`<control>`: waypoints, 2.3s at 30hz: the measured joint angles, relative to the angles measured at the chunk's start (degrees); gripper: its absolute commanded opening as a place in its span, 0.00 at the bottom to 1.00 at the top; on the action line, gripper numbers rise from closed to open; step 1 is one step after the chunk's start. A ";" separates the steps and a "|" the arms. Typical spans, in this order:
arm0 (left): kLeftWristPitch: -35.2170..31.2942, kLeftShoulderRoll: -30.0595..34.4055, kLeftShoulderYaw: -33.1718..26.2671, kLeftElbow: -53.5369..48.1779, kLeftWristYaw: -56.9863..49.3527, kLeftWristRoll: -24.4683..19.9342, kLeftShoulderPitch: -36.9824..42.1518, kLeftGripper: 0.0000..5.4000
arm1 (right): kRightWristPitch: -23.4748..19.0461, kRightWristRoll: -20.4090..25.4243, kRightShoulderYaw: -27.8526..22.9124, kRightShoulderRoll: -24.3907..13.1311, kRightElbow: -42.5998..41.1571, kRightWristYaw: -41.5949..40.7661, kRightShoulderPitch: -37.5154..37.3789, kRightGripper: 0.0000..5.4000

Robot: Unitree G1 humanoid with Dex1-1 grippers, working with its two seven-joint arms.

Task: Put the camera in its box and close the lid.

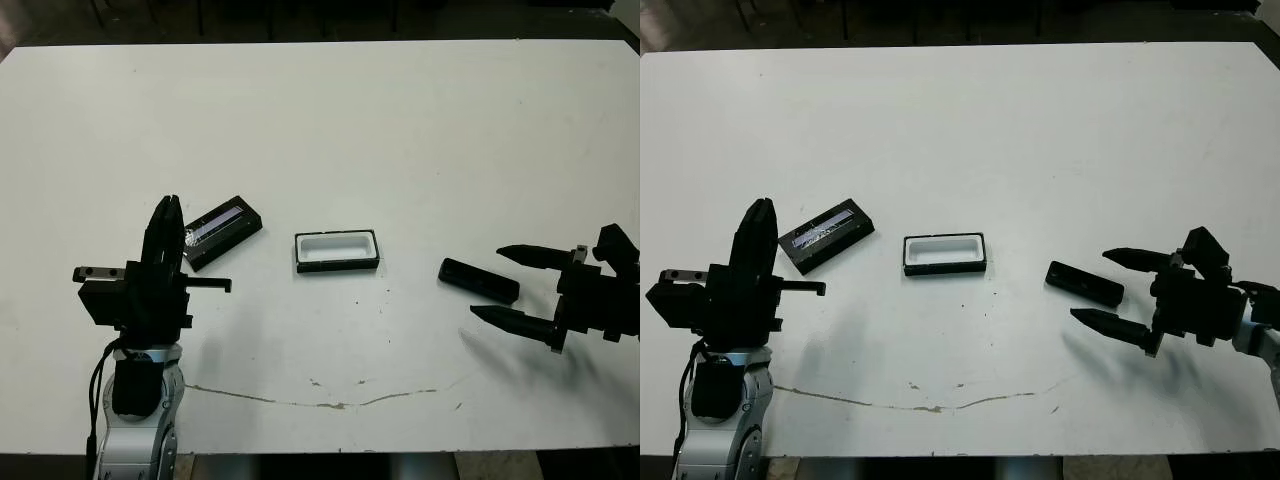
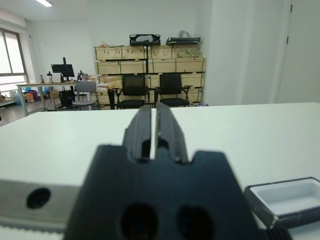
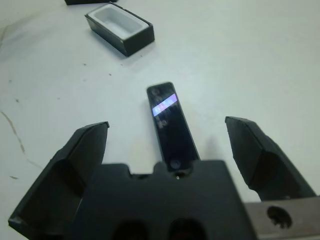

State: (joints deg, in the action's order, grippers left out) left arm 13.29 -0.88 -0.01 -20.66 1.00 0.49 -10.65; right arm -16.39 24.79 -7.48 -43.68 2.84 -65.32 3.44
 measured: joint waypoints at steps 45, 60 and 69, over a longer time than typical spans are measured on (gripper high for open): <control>-0.73 0.36 -0.72 -0.64 -0.11 0.02 0.00 0.00 | 0.91 -0.13 2.02 1.58 1.31 3.26 0.57 0.02; -0.72 0.44 -0.68 -0.62 -0.04 -0.09 0.03 0.00 | -1.28 1.63 2.34 1.73 -2.21 4.89 -0.99 0.00; -0.73 0.43 -0.42 -0.63 -0.10 0.08 -0.02 0.00 | -3.59 6.03 1.22 1.55 -2.88 0.68 -0.78 0.06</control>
State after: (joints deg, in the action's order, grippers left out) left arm 12.56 -0.45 -0.43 -21.29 0.90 0.57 -10.67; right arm -19.98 30.82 -6.26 -42.13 -0.04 -64.64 2.66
